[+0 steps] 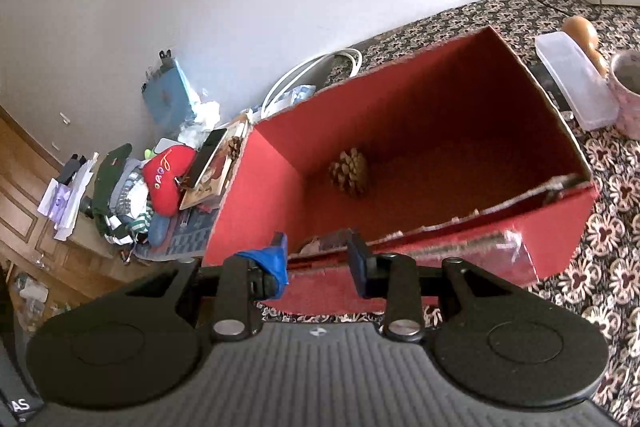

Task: Organize rigid objects
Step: 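Withdraw the right gripper from the box toward the blue-capped marker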

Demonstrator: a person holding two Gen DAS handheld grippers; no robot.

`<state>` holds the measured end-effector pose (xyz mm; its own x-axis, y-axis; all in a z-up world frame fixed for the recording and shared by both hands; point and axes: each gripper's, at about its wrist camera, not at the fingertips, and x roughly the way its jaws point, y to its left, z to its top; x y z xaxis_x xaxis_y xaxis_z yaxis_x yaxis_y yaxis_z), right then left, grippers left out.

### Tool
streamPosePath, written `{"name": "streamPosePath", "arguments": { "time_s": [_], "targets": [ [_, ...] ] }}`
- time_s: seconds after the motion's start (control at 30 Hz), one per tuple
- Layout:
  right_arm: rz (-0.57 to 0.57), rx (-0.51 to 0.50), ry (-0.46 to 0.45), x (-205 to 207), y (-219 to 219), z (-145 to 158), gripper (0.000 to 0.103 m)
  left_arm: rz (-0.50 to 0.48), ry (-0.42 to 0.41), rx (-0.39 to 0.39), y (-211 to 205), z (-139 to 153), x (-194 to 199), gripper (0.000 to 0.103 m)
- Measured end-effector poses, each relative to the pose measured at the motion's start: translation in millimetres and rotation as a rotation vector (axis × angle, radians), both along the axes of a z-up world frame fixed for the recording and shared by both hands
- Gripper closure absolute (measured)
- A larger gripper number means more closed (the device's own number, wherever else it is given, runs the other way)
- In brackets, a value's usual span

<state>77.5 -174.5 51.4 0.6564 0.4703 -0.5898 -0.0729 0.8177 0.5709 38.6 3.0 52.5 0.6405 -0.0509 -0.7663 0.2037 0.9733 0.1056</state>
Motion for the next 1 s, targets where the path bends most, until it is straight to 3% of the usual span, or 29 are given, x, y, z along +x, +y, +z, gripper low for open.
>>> {"name": "streamPosePath", "arguments": {
  "time_s": [1.0],
  "targets": [
    [-0.082,-0.015,0.150,-75,-39,-52,0.086,-0.091,0.182,0.034,-30,-62,-30,0.035]
  ]
}}
